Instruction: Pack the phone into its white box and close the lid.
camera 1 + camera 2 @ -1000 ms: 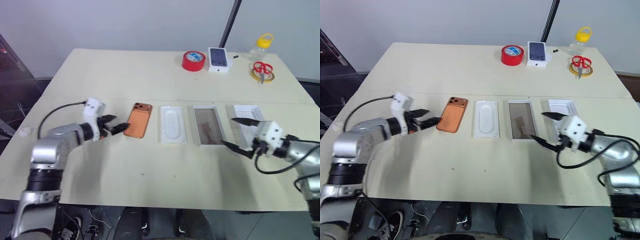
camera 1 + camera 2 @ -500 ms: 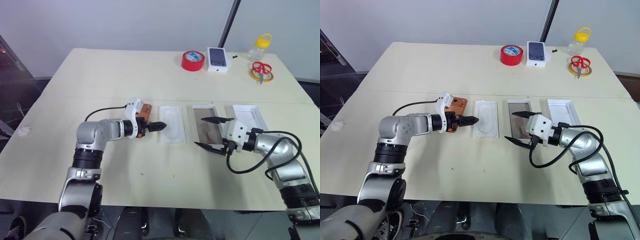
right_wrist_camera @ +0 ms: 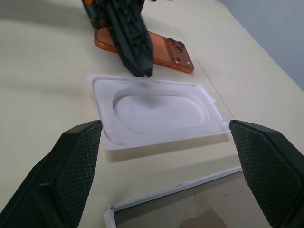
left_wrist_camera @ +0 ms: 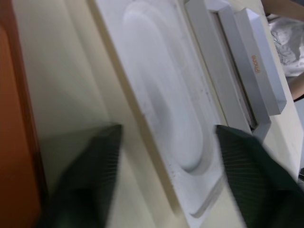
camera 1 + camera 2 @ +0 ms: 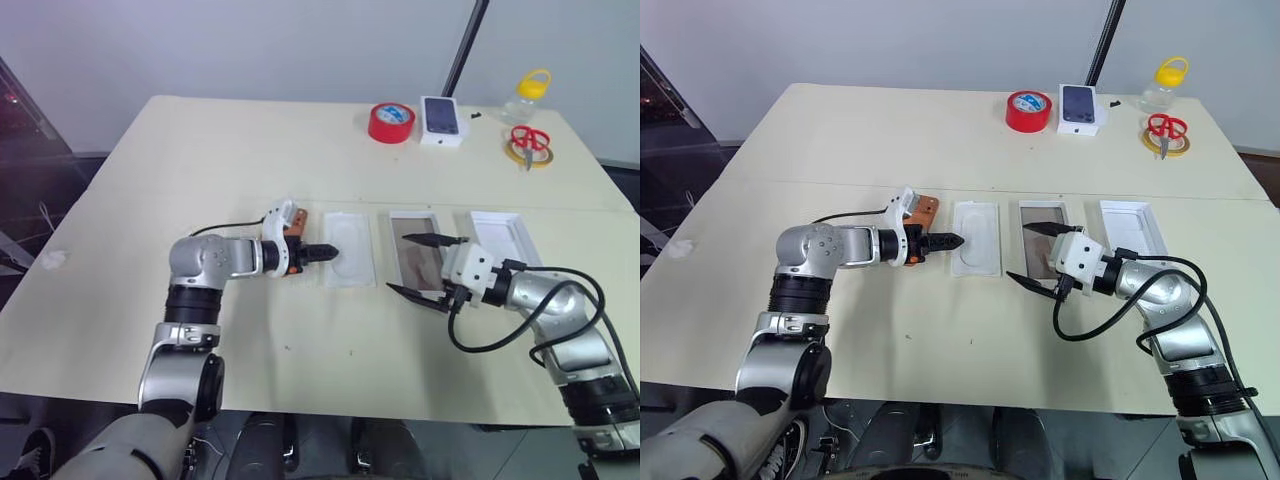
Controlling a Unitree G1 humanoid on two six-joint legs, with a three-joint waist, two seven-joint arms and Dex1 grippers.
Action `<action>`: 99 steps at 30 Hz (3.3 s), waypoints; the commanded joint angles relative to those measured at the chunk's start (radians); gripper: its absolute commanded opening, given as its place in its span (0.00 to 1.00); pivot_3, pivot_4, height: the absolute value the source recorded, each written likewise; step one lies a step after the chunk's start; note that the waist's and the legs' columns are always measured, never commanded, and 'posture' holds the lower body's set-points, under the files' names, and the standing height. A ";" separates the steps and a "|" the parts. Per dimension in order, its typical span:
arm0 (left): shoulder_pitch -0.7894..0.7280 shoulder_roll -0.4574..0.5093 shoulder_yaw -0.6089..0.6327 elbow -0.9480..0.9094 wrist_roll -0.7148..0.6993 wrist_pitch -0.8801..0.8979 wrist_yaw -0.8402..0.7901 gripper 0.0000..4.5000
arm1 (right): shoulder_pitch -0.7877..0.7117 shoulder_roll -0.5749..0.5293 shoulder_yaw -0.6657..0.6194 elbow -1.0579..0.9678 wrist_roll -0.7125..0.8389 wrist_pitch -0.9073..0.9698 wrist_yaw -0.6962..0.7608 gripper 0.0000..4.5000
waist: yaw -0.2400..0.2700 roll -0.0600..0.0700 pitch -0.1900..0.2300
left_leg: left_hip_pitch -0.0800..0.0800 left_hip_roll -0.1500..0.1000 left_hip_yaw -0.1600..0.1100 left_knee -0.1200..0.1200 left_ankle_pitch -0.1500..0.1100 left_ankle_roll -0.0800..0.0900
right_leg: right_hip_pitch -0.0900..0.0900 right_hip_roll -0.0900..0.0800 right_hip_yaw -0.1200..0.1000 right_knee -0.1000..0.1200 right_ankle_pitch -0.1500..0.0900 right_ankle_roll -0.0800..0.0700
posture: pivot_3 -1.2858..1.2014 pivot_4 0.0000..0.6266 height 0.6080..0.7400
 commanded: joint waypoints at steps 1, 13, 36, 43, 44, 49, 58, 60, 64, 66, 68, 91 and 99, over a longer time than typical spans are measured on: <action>0.012 -0.036 -0.011 0.032 -0.003 0.018 0.013 0.24 | 0.005 -0.006 -0.025 -0.042 0.001 -0.001 -0.013 1.00 | 0.005 0.000 0.000 | 0.000 0.000 0.000 0.000 0.000 0.000 | 0.000 0.000 0.000 0.000 0.000 0.000 | 0.52 0.24 0.87; -0.026 -0.073 0.101 -0.003 -0.035 0.095 0.101 0.01 | 0.042 -0.069 -0.031 -0.024 -0.021 -0.024 0.023 1.00 | 0.012 0.000 0.000 | 0.000 0.000 0.000 0.000 0.000 0.000 | 0.000 -0.001 0.000 -0.001 0.000 0.000 | 0.52 0.24 0.87; -0.137 -0.192 0.479 -0.066 -0.159 0.236 0.290 0.00 | -0.112 -0.044 0.112 0.234 -0.062 0.011 0.270 0.01 | 0.002 -0.006 0.004 | 0.000 0.001 0.000 0.000 0.001 -0.001 | 0.000 0.001 0.000 0.000 0.000 0.000 | 0.52 0.24 0.87; -0.151 -0.212 0.470 -0.081 -0.165 0.225 0.305 0.00 | -0.100 0.061 0.160 0.063 -0.109 0.068 0.172 0.01 | -0.010 -0.006 0.004 | 0.000 0.002 -0.001 -0.001 0.002 -0.004 | -0.001 0.003 0.000 0.001 0.000 0.000 | 0.52 0.24 0.87; -0.148 -0.216 0.468 -0.081 -0.163 0.223 0.309 0.00 | -0.103 0.069 0.160 0.058 -0.106 0.086 0.161 0.01 | -0.009 -0.006 0.004 | 0.000 0.002 -0.001 -0.001 0.002 -0.004 | -0.001 0.003 0.000 0.001 0.000 0.000 | 0.52 0.24 0.87; -0.116 -0.225 0.443 -0.104 -0.159 0.233 0.310 0.00 | -0.100 0.069 0.161 0.037 -0.106 0.115 0.129 0.22 | -0.008 -0.007 0.004 | 0.000 0.001 -0.001 0.000 0.002 -0.004 | -0.001 0.002 0.000 0.001 0.000 0.000 | 0.52 0.24 0.87; -0.053 -0.224 0.360 -0.139 -0.153 0.228 0.285 0.00 | 0.040 -0.082 -0.021 -0.079 -0.007 0.181 0.132 0.78 | -0.002 -0.007 0.004 | 0.000 0.000 -0.001 -0.001 0.001 -0.003 | -0.001 0.001 0.000 0.001 0.000 0.000 | 0.52 0.24 0.87; -0.038 -0.220 0.336 -0.137 -0.149 0.218 0.275 0.00 | 0.078 -0.118 -0.072 -0.065 0.005 0.176 0.129 0.78 | 0.002 -0.007 0.004 | 0.000 0.000 -0.001 -0.001 0.001 -0.003 | -0.001 0.001 0.000 0.001 0.000 0.000 | 0.52 0.24 0.87; -0.003 -0.210 0.275 -0.127 -0.136 0.196 0.256 0.00 | 0.105 -0.133 -0.142 0.009 0.001 0.123 0.097 0.78 | 0.003 -0.007 0.004 | 0.000 0.001 -0.001 -0.001 0.001 -0.002 | -0.001 0.001 0.000 0.001 0.000 0.000 | 0.52 0.24 0.87; 0.009 -0.206 0.252 -0.123 -0.134 0.184 0.245 0.00 | 0.102 -0.124 -0.149 0.025 -0.006 0.098 0.080 0.78 | 0.004 -0.007 0.004 | 0.000 0.001 -0.001 -0.001 0.001 -0.002 | -0.001 0.001 0.000 0.001 0.000 0.000 | 0.52 0.24 0.87; 0.011 -0.200 0.232 -0.122 -0.137 0.178 0.232 0.00 | 0.091 -0.111 -0.152 0.022 0.000 0.095 0.061 0.78 | 0.005 -0.007 0.004 | 0.000 0.001 -0.001 -0.001 0.001 -0.002 | -0.002 0.001 0.000 0.001 0.000 0.000 | 0.52 0.24 0.87; 0.055 -0.049 0.068 -0.329 -0.111 -0.003 0.091 0.55 | -0.116 0.114 -0.011 -0.036 0.009 0.265 -0.089 0.58 | -0.001 -0.006 0.004 | -0.001 0.001 -0.001 -0.001 0.001 -0.003 | -0.002 0.001 0.000 0.001 0.000 0.000 | 0.52 0.24 0.87; 0.234 0.208 -0.046 -0.410 -0.016 -0.323 -0.142 0.55 | -0.175 0.172 0.169 0.040 -0.212 0.230 -0.184 0.01 | -0.011 -0.005 0.003 | -0.001 0.001 -0.001 -0.002 0.001 -0.003 | -0.003 0.000 0.000 0.001 0.000 -0.001 | 0.52 0.24 0.87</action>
